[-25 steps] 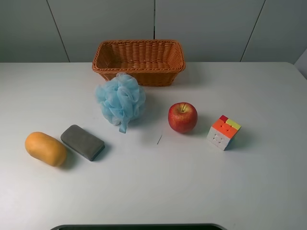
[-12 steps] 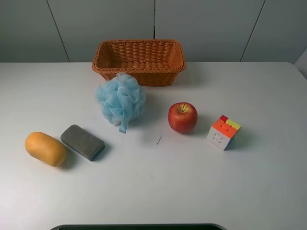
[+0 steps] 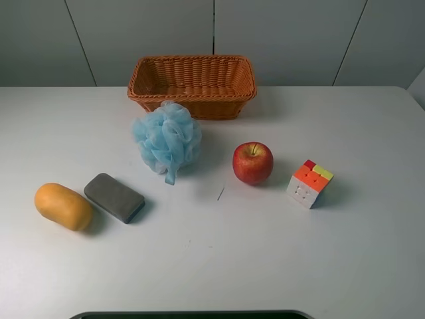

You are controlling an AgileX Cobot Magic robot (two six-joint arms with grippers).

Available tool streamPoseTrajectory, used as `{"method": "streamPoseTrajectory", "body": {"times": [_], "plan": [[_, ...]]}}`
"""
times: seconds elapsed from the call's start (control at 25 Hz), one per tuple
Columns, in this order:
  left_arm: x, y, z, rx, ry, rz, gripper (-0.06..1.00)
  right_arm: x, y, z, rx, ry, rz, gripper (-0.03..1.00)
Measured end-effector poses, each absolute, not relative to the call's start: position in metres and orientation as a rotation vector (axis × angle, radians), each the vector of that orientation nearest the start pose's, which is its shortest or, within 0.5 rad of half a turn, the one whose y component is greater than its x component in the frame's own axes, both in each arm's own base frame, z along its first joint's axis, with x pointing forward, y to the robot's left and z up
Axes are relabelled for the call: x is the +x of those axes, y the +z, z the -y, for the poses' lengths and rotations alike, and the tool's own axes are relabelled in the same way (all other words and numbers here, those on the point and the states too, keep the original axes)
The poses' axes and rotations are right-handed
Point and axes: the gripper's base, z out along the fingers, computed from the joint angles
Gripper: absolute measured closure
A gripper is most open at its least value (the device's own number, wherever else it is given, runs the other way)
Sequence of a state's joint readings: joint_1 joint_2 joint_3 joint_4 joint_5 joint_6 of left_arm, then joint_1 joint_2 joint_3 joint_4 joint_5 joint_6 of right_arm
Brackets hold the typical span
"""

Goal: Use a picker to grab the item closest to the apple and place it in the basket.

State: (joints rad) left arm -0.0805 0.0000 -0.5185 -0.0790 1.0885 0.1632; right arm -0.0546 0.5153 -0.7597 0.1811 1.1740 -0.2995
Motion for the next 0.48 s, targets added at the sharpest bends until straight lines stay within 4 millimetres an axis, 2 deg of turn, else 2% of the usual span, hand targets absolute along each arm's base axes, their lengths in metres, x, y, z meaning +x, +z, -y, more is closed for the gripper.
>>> {"method": "streamPoseTrajectory", "body": {"times": [0.24,0.48], "plan": [[-0.009,0.280,0.006,0.255,-0.043,-2.035,0.22,0.130,0.313,-0.021,-0.503,0.127,-2.559,0.27],[-0.009,0.280,0.006,0.255,-0.043,-2.035,0.22,0.179,0.282,-0.039,-0.733,0.124,-2.669,0.27]]}}
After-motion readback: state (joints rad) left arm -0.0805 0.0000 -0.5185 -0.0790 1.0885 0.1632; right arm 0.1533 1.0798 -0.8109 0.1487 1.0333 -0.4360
